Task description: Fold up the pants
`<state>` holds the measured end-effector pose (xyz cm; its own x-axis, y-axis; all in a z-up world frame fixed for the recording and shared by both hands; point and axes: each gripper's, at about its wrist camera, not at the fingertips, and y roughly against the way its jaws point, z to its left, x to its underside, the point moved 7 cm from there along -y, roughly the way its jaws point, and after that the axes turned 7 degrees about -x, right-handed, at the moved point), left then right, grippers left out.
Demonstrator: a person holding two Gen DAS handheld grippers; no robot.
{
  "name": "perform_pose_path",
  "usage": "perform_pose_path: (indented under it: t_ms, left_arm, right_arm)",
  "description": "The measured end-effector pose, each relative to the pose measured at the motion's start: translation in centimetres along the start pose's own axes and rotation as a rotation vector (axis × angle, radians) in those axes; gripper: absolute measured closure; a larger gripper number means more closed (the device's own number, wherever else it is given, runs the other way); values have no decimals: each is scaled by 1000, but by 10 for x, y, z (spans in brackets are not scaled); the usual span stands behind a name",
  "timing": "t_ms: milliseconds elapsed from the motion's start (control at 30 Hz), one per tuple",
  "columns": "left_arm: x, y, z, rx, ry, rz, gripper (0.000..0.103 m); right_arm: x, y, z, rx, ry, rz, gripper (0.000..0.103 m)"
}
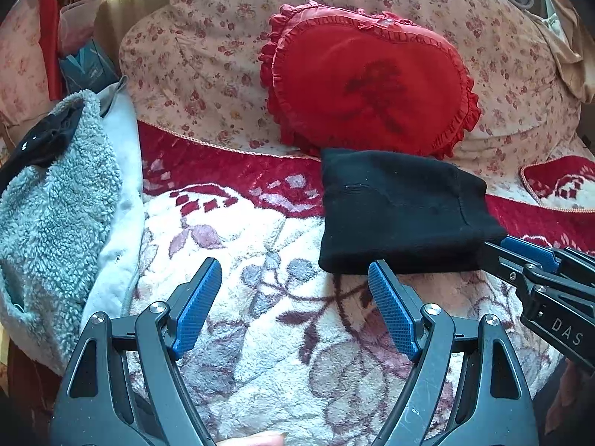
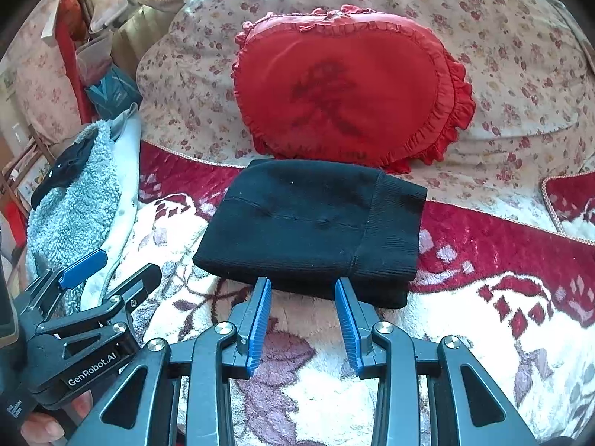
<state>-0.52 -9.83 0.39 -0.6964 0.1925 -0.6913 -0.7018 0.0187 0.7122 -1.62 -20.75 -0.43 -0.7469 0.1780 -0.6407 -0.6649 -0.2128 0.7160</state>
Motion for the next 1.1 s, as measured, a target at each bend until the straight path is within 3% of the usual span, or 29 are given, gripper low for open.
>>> perform_pose_path:
  t_ms: [1100]
  left_arm:
    - [2,-8,-3,33,4,16,22]
  right_arm:
    - [-2,-14,3,-19,-5,24,68]
